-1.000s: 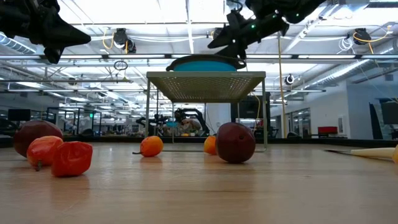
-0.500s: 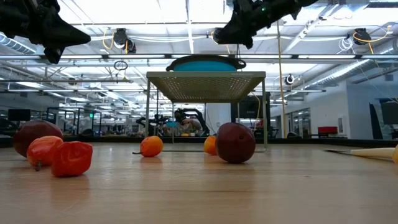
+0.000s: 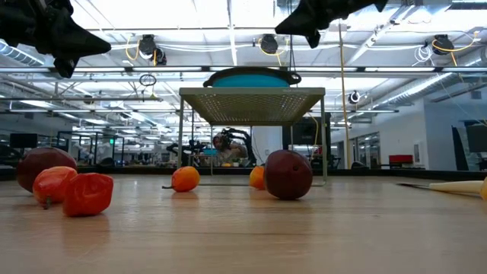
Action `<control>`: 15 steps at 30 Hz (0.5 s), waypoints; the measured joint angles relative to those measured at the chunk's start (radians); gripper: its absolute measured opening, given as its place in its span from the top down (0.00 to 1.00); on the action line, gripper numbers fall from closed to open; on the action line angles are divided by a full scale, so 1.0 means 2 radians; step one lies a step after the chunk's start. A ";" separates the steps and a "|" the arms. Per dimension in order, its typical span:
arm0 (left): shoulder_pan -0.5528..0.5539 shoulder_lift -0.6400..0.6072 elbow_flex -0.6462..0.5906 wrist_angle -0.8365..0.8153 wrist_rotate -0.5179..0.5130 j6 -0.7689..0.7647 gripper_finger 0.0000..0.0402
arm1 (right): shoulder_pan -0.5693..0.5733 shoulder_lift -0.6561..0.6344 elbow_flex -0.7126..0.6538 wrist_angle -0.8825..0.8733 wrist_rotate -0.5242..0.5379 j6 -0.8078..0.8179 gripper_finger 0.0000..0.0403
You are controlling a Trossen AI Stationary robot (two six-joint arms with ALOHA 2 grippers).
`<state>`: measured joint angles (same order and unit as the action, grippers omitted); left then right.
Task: Pick & Place Fruit
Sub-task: Put the pomegranate into the blue strainer bowl on the shelf
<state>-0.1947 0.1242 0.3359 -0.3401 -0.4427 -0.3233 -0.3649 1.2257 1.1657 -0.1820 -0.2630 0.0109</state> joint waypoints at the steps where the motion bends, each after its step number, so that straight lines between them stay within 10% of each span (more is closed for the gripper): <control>1: 0.000 0.000 0.000 0.000 0.001 0.000 0.96 | 0.001 -0.008 -0.011 0.006 0.000 0.008 0.99; 15: 0.000 0.000 0.000 0.001 0.026 -0.028 0.96 | 0.034 -0.169 -0.209 0.179 0.000 0.097 1.00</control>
<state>-0.1949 0.1242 0.3359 -0.3389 -0.3901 -0.3803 -0.2977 0.8867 0.7482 0.1760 -0.2635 0.2052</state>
